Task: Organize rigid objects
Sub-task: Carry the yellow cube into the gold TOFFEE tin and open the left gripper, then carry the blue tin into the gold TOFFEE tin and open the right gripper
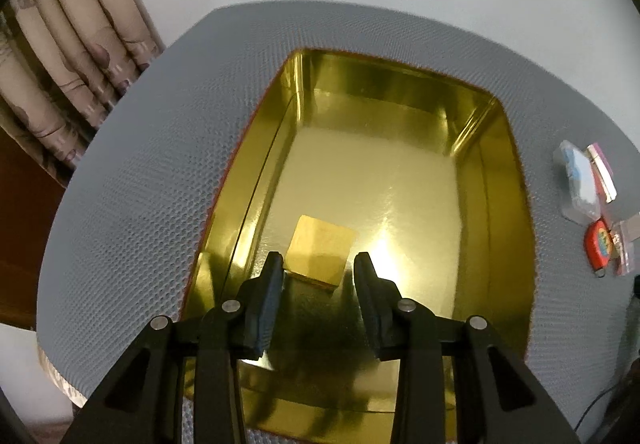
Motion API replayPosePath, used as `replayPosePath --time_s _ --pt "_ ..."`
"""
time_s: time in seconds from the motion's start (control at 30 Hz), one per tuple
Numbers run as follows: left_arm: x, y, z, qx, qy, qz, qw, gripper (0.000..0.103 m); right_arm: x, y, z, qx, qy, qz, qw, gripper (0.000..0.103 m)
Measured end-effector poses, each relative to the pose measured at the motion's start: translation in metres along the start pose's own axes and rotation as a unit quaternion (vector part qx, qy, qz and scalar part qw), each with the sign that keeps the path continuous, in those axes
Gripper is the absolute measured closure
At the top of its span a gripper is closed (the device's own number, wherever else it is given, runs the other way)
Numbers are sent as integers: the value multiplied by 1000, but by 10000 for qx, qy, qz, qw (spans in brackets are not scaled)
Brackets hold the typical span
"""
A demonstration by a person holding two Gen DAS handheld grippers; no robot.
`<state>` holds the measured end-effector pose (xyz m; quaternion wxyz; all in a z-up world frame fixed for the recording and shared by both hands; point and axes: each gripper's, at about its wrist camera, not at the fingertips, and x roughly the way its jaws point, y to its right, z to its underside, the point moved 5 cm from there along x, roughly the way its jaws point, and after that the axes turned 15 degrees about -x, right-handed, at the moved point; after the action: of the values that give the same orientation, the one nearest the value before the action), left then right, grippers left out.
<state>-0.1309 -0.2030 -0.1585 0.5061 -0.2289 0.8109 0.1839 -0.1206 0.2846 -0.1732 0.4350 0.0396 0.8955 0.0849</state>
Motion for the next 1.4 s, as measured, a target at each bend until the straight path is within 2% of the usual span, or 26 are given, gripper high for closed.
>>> replayPosePath --time_s 0.1,0.17,0.23,0.37,0.47,0.6,0.73,0.93,1.07,1.23,1.4 --pt "-17 6 2 -37 288 -29 9996 67 0 0 0 1 -1 2 10000 66" --pt "-25 8 4 -79 458 -71 9989 60 0 0 0 6 0 1 10000 66" --pt "-33 13 9 -184 590 -31 9981 58 -1 0 0 7 -1 3 10000 66" --pt "-40 19 20 -423 629 33 9971 56 -1 -3 -1 13 0 4 10000 66" --pt "-46 19 40 -660 605 78 9960 56 -1 1 1 68 24 -60 10000 65" --pt "-61 20 57 -735 632 133 9952 51 -2 10 3 202 78 -188 9996 68" --pt "-64 18 56 -600 897 -102 9941 46 -2 14 3 125 39 -91 9999 68" --pt "-58 9 53 -681 929 -267 9930 43 -11 14 0 111 25 4 9999 68" --pt "-56 3 53 -793 924 -371 9919 43 -23 2 -8 -96 151 -48 9998 68" --pt "-57 -1 54 -849 920 -347 9915 41 -40 -29 -24 -299 353 -448 9979 68" --pt "-56 -8 51 -1018 910 -363 9900 39 -64 -89 -42 -821 562 -903 9909 68"
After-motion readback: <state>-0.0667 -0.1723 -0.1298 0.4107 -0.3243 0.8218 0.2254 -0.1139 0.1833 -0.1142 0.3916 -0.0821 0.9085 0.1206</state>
